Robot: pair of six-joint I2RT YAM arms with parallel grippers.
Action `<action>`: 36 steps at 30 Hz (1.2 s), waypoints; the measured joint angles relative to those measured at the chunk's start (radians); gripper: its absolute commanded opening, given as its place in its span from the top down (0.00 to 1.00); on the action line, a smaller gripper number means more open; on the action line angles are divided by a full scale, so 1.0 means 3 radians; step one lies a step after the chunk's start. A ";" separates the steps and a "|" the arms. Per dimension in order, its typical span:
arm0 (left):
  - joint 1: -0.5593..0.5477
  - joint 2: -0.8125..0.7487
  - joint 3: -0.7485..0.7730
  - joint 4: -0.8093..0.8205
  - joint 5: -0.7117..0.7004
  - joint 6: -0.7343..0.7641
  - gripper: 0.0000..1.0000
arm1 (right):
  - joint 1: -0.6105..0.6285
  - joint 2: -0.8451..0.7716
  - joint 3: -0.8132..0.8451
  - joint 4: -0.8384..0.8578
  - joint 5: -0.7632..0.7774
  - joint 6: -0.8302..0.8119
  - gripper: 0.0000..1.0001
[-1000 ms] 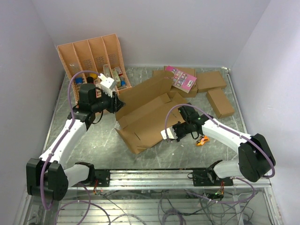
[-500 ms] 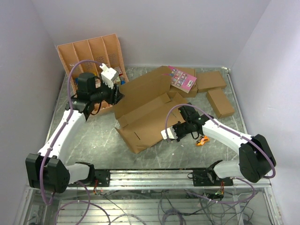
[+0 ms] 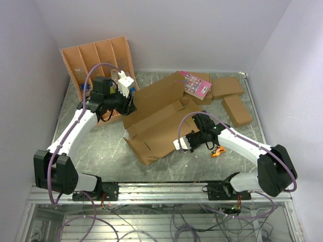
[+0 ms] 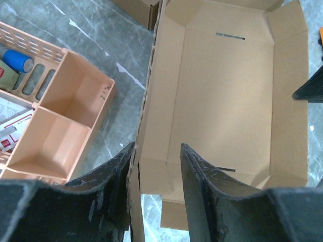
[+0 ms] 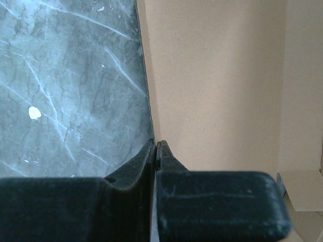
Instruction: Fold the paper box
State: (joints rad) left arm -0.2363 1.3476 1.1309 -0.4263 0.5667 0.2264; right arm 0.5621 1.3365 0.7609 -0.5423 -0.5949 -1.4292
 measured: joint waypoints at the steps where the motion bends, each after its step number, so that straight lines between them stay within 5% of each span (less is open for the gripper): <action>1: -0.0015 0.0005 0.0000 -0.0015 -0.0020 0.0011 0.53 | 0.0000 0.0000 0.0000 0.0000 0.0000 0.0000 1.00; 11: -0.0039 0.0071 0.0000 -0.0036 -0.0130 0.0032 0.93 | 0.0000 0.0000 0.0000 0.0000 0.0000 0.0000 1.00; 23: -0.0053 -0.0062 0.0008 -0.0010 0.0051 0.0048 0.93 | -0.0006 -0.0047 -0.0051 0.0076 0.0070 0.0027 1.00; 36: -0.0530 -0.0313 -0.0116 -0.0013 0.0201 -0.0411 0.93 | -0.0005 -0.0058 -0.0117 0.0426 0.0223 0.0291 1.00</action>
State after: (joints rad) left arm -0.3954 1.2537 1.0962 -0.4301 0.6270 0.1032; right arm 0.5606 1.3190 0.7258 -0.4145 -0.5282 -1.3418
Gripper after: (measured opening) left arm 0.072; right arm 0.009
